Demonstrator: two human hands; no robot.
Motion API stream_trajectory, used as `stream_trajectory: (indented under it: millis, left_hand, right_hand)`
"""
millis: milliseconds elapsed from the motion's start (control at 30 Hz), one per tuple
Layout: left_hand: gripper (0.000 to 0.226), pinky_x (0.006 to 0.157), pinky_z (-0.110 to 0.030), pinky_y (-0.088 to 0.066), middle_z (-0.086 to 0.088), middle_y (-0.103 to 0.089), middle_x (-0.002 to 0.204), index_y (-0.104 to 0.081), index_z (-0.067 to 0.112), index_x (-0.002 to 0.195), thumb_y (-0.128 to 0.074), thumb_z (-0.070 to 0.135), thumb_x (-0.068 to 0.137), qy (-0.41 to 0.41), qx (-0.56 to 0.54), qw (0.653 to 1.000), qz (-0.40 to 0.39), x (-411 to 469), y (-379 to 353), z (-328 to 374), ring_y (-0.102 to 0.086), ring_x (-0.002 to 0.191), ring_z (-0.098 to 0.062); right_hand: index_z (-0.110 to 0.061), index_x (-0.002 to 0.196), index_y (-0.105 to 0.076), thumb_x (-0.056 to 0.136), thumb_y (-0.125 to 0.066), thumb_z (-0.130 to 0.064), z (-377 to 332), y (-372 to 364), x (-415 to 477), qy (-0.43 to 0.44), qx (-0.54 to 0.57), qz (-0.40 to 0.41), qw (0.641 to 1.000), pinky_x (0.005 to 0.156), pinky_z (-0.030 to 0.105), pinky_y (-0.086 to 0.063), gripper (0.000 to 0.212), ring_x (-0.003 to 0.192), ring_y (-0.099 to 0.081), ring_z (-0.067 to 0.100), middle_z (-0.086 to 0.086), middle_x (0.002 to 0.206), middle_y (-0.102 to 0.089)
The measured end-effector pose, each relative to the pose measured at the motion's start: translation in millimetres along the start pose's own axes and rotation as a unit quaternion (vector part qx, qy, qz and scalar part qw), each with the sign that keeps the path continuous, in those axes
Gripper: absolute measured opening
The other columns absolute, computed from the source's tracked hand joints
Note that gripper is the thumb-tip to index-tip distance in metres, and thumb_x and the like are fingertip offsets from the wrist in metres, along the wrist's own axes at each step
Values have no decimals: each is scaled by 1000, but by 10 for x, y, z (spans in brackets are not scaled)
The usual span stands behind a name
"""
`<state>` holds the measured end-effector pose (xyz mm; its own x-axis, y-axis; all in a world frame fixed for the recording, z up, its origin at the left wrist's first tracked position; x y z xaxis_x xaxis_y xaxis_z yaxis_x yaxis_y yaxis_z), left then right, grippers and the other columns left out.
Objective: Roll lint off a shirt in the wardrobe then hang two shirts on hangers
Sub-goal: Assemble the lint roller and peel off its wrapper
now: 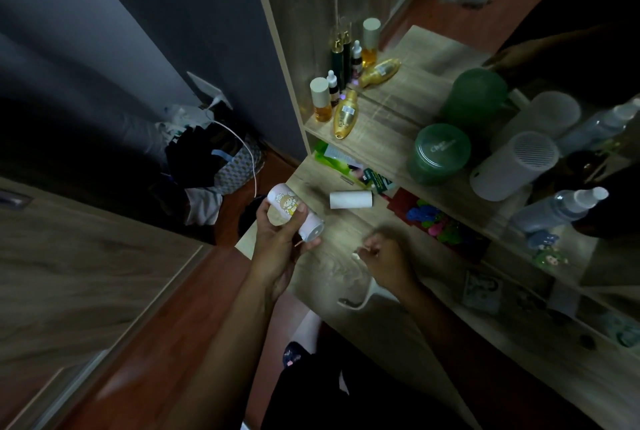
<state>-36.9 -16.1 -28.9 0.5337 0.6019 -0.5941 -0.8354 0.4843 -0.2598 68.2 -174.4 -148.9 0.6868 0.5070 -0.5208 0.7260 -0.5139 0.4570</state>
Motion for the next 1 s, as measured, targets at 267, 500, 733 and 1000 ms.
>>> stream_trajectory:
  millis: [267,500,733,1000]
  left_hand:
    - [71,70,-38,-60,-13,-65,111,-34,28,142,-73,20,82,-7,11,1000,-2,-62,78,-47,-70,86,-26]
    - [77,67,-38,-57,-14,-65,110,-38,29,141,-77,28,74,-17,26,999,8,-118,180,-26,-70,83,-26]
    - [65,67,-35,-55,-12,-66,113,-43,29,136,-74,28,80,-21,36,999,-24,-200,160,17,-69,87,-23]
    - [59,70,-36,-57,-18,-64,118,-47,30,134,-72,20,81,-17,33,997,-70,-342,60,54,-68,92,-26]
  right_hand:
    - [-18,92,-63,84,-54,-60,539,-145,-24,-46,-287,22,957,68,35,-58,44,71,-63,13,1,81,-66]
    - [-14,69,-60,96,-57,-34,-13,43,-195,13,-68,-97,993,53,27,-49,34,53,-59,11,4,58,-57]
    - [-7,73,-56,100,-48,-33,-1058,578,-321,139,-5,-25,990,37,29,-48,39,43,-63,27,15,56,-59]
    - [-8,78,-62,100,-45,-36,-1329,708,-339,201,-114,-30,973,58,31,-57,39,54,-69,18,2,58,-63]
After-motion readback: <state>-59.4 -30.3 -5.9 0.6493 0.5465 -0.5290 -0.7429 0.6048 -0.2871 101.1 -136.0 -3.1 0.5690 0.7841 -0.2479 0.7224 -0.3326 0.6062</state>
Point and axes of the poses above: each hand's wrist, its own x-axis towards the middle knuckle, its own y-axis out of the back of the hand, z = x × y, the point moved 1 cm from there along x, towards the middle knuckle
